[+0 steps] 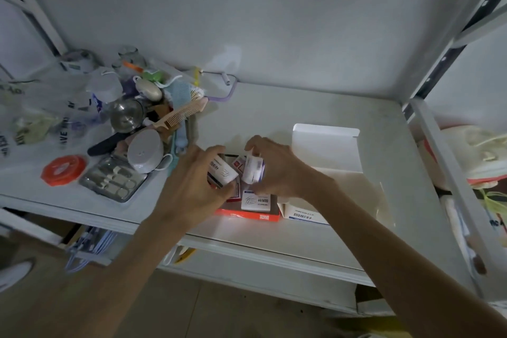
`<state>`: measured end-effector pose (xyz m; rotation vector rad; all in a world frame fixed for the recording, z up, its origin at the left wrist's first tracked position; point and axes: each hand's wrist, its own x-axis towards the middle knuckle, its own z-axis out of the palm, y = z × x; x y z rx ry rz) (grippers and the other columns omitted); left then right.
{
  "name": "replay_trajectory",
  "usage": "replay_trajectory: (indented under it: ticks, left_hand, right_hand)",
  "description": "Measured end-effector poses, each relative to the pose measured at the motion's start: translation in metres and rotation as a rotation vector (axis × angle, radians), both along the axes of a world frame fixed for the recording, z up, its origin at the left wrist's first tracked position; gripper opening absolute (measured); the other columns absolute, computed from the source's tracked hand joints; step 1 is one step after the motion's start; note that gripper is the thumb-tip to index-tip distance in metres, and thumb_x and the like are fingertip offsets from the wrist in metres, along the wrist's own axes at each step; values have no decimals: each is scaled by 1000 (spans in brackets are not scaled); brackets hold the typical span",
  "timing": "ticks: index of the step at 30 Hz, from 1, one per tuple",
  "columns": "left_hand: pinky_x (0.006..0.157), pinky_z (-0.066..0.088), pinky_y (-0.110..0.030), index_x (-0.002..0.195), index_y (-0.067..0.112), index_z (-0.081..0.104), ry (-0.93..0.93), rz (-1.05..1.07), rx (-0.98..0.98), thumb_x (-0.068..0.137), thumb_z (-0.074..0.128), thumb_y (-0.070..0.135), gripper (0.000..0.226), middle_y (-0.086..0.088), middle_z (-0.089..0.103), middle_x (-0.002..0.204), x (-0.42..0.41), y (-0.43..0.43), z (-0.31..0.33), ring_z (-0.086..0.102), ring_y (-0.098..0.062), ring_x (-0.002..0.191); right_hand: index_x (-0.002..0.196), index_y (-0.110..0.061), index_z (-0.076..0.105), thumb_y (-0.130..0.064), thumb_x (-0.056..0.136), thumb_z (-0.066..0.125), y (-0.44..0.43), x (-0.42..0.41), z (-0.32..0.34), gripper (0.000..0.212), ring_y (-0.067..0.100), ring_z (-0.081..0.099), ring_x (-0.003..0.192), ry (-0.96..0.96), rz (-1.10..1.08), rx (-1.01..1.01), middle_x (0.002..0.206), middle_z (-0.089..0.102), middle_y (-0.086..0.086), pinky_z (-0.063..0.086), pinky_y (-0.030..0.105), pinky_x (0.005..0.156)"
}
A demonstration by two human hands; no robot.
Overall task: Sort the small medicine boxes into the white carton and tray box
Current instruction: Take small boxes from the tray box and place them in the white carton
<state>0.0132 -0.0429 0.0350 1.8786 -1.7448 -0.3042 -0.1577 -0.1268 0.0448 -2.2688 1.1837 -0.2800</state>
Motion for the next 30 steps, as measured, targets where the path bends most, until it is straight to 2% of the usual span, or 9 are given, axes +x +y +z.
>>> replay_trajectory:
  ticks: [3, 5, 9, 12, 15, 19, 22, 26, 30]
  left_hand:
    - [75, 54, -25, 120, 30, 58, 105, 51, -20, 70, 78, 33, 53, 0, 53, 102, -8, 10, 0, 59, -15, 96]
    - [70, 48, -16, 117, 29, 60, 129, 56, -28, 70, 78, 32, 51, 1, 57, 100, -13, 15, 1, 60, -14, 91]
    - [71, 57, -32, 107, 37, 58, 196, 28, -8, 68, 75, 39, 42, 14, 68, 95, -25, 21, 7, 62, -11, 91]
    - [71, 57, -34, 108, 39, 58, 227, -1, 11, 68, 73, 48, 44, 15, 69, 93, -40, 21, 15, 64, -9, 90]
    - [68, 58, -32, 102, 34, 65, 227, -43, 9, 69, 69, 55, 39, 13, 70, 88, -63, 14, 27, 66, -5, 81]
    - [58, 58, -23, 96, 31, 67, 142, -180, 40, 70, 65, 63, 41, 14, 70, 87, -97, -4, 37, 65, -3, 70]
    - [52, 51, -31, 96, 25, 65, -23, -229, 103, 71, 64, 62, 45, 3, 64, 85, -119, -20, 34, 61, -14, 68]
    - [62, 32, -31, 96, 18, 64, -336, -252, 145, 75, 60, 63, 51, -7, 65, 90, -139, -35, 21, 56, -25, 77]
    - [71, 26, -34, 86, 19, 70, -533, -347, 127, 78, 40, 73, 63, 0, 61, 74, -138, -46, 5, 50, -24, 93]
  right_hand:
    - [123, -23, 54, -13, 60, 83, 10, -16, 5, 70, 7, 56, 98, -305, -99, 37, 113, 54, -3, 49, 13, 80]
    - [118, -23, 57, -3, 59, 80, 19, -30, 8, 66, 8, 65, 100, -452, -192, 86, 113, 61, 0, 57, 26, 84]
    - [111, -15, 57, 3, 59, 85, 41, -63, 20, 62, 12, 71, 92, -592, -344, 162, 101, 70, 3, 58, 19, 71]
    - [98, -23, 59, -16, 56, 91, 53, -87, 27, 54, 15, 73, 82, -538, -436, 105, 94, 73, -6, 63, 33, 68]
    - [91, -22, 60, -17, 56, 91, 55, -105, 25, 48, 22, 74, 72, -502, -489, 120, 86, 74, 0, 62, 46, 64]
    - [87, -27, 59, -21, 58, 90, 57, -119, 21, 43, 8, 71, 73, -350, -506, 20, 81, 71, -10, 61, 26, 63]
    - [92, -30, 57, -27, 61, 88, 55, -127, 19, 43, 6, 63, 77, -163, -511, -119, 81, 61, -21, 56, 18, 62]
    - [98, -26, 58, -28, 63, 87, 50, -135, 7, 45, 22, 59, 87, 38, -494, -153, 92, 65, -2, 55, 39, 76]
    - [95, -19, 58, -36, 59, 86, 46, -134, -2, 50, 23, 65, 85, 12, -425, -37, 94, 66, 0, 60, 38, 66]
